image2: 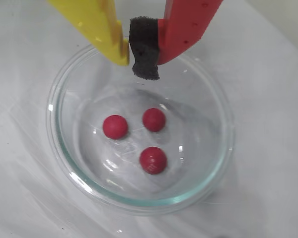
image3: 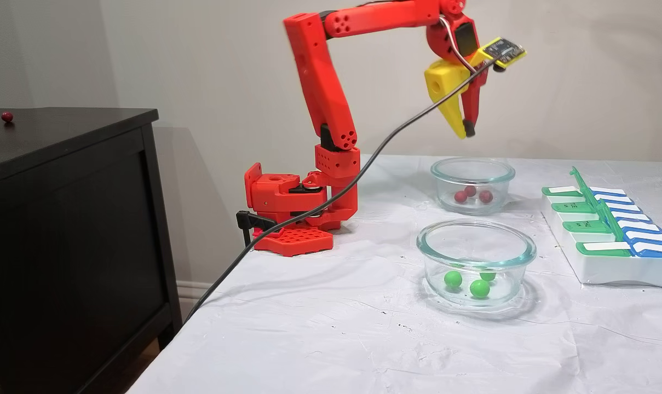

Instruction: Sort medicines into box.

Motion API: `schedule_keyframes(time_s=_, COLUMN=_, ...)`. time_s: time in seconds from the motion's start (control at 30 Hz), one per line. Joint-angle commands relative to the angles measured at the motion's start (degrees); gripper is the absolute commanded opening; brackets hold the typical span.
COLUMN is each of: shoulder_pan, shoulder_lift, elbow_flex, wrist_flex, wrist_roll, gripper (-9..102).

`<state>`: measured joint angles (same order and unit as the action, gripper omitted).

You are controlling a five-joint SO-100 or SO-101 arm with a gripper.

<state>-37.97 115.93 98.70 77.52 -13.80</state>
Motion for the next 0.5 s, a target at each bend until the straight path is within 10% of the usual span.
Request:
schedule_keyframes(time_s=0.0, shoulder_pan=0.35, shoulder_lift=-8.35, elbow_flex=-14.24, wrist_flex=5.1, wrist_roll=1.67, gripper=1)
schedule_keyframes(time_s=0.47, shoulder_pan=-0.7, shoulder_lift=-9.58, elbow_flex=-13.01, wrist_flex=4.39, wrist_roll=2.29, gripper=4)
